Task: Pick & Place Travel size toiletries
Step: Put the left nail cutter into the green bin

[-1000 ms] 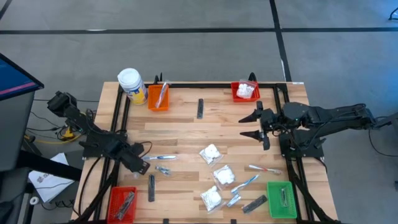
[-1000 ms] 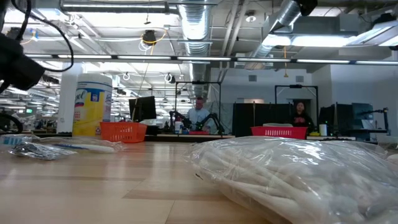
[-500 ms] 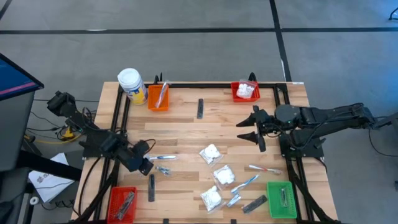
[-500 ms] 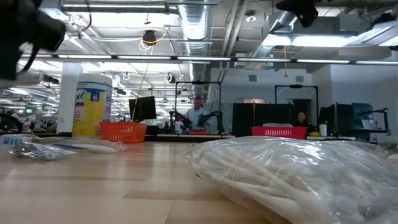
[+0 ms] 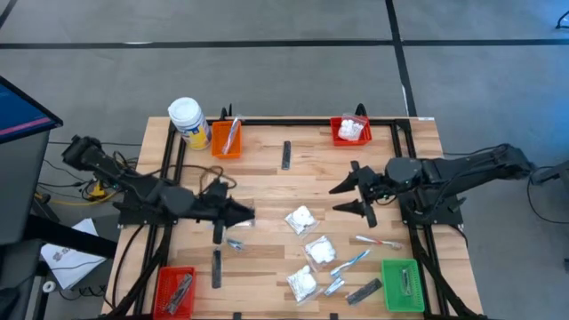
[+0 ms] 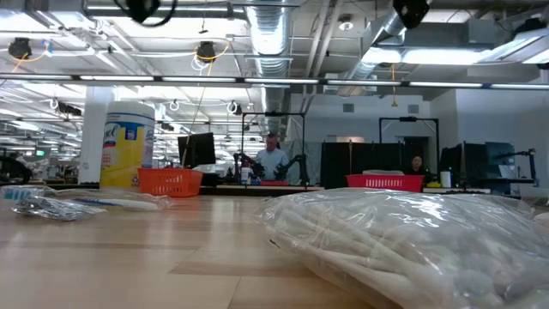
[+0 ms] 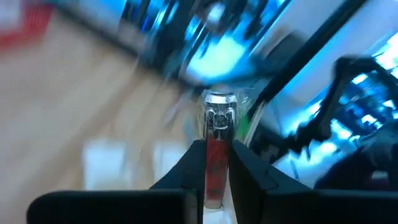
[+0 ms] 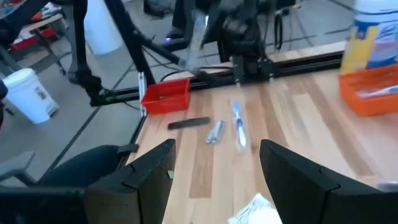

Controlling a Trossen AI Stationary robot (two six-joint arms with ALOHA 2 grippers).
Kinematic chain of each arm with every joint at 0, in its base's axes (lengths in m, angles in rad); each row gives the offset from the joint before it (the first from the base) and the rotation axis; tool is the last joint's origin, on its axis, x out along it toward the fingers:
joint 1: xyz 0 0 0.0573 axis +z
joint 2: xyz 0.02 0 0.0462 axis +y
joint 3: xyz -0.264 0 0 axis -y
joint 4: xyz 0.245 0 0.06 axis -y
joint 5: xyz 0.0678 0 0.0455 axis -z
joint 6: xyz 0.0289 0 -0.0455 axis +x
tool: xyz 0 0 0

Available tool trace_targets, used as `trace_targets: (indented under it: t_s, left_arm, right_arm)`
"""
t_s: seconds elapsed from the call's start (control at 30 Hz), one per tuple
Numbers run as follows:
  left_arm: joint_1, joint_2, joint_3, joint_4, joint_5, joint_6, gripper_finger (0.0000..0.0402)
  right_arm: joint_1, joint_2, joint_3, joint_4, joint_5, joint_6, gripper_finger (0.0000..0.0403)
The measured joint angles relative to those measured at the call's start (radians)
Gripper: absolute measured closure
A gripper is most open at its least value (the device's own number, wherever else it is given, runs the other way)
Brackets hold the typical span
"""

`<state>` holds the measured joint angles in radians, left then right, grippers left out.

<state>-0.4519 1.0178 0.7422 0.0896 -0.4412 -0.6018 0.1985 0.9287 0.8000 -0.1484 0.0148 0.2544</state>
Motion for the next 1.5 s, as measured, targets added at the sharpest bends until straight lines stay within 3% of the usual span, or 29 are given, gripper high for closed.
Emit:
trace_targets:
  t_s: [0.17,0.27,0.43,0.73,1.13,1.5]
  left_arm:
    - [0.042,0.057,0.0,0.298,-0.004,0.312,0.0365]
    - [0.055,0.14,0.0,0.534,0.046,0.471,0.0365]
    - [0.075,0.277,0.001,0.753,0.186,0.551,0.0365]
    - [0.094,0.305,0.017,0.701,0.135,0.54,0.0365]
    - [0.113,0.322,0.016,0.648,0.029,0.533,0.0365]
    - [0.18,0.371,0.016,0.654,0.082,0.516,0.0365]
  right_arm:
    - [0.015,0.051,0.04,0.127,0.0,-0.086,0.0184]
    - [0.031,0.076,0.04,0.218,0.001,-0.145,0.0201]
    - [0.038,0.142,0.039,0.29,0.007,-0.207,0.0236]
    - [0.024,0.3,0.039,0.476,0.01,-0.229,0.0258]
    - [0.012,0.388,0.08,0.486,0.036,-0.236,0.0228]
    - [-0.006,0.401,0.089,0.473,0.076,-0.231,0.0189]
